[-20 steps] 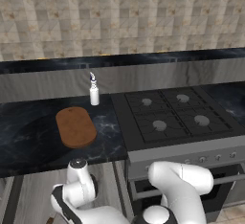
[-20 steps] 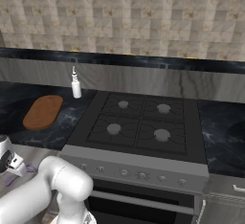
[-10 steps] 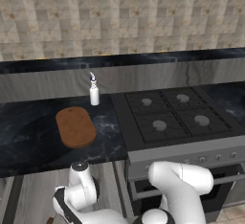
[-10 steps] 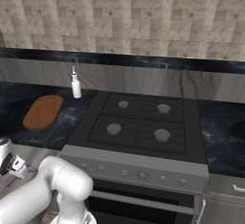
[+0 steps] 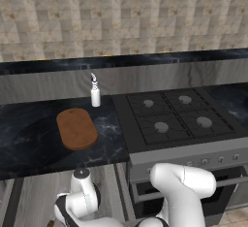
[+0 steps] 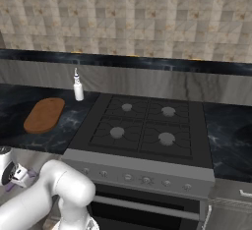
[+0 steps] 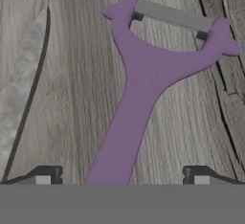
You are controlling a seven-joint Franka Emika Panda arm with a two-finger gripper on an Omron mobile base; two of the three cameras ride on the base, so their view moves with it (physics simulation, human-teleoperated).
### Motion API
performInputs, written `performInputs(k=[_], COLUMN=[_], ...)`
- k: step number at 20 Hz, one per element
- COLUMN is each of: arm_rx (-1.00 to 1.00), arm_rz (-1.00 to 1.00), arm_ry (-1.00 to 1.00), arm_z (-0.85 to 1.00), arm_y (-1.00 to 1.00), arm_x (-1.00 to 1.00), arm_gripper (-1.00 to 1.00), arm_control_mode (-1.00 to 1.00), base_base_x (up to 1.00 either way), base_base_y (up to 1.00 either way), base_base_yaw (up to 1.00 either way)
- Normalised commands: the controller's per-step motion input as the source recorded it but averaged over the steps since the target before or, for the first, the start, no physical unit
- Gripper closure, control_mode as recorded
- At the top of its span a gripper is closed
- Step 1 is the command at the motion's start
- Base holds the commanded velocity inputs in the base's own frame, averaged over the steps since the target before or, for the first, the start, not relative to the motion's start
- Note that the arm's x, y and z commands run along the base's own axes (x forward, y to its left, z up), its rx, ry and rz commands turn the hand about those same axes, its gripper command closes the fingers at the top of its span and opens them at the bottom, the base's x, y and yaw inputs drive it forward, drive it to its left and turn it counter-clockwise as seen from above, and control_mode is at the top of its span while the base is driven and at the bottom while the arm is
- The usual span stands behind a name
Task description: Open the drawer on the left and place the cutting tools on the cutting board.
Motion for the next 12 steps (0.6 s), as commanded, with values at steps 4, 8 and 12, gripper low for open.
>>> performInputs(k=[4, 8, 12], arm_rx=[0.0, 0.0, 0.0], arm_rz=[0.0, 0.0, 0.0], arm_ry=[0.0, 0.03, 0.04], arm_z=[-0.19, -0.08, -0.08], arm_y=[0.0, 0.0, 0.0], arm_x=[0.0, 0.0, 0.0], arm_gripper=[-1.0, -1.0, -1.0], arm_control_mode=[-1.0, -1.0, -1.0], base_base_x=[0.0, 0.0, 0.0], base_base_y=[0.0, 0.0, 0.0], base_base_yaw=[0.0, 0.0, 0.0])
